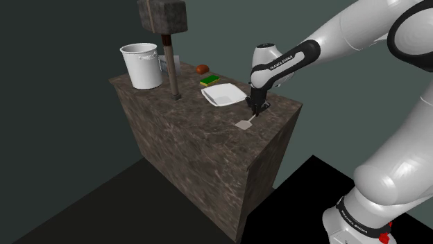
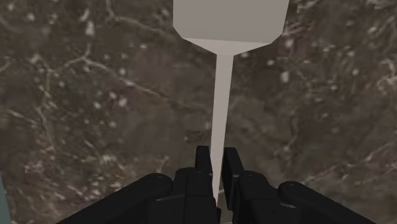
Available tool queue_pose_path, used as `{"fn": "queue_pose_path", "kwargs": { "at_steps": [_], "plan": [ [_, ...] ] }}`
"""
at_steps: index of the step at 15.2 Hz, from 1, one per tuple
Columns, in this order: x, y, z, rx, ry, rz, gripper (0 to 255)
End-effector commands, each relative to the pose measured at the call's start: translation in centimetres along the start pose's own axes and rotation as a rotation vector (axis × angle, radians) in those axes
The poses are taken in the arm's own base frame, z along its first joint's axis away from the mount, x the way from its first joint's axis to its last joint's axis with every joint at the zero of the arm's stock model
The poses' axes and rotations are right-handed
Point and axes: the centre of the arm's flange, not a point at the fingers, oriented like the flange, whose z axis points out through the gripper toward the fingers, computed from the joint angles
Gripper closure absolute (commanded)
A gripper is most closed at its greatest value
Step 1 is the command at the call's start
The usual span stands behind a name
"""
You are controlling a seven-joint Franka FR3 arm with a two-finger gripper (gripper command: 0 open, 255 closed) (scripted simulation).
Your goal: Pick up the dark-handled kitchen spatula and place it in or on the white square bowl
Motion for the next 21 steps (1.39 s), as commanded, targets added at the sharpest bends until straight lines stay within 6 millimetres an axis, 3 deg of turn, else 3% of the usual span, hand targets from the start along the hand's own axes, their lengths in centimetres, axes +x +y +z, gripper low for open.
{"fn": "queue_pose_path", "kwargs": {
  "at_steps": [1,21],
  "plan": [
    [0.0,0.0,0.0,0.0,0.0,0.0,255],
    [0.7,0.0,-10.5,0.0,0.0,0.0,255]
  ]
}}
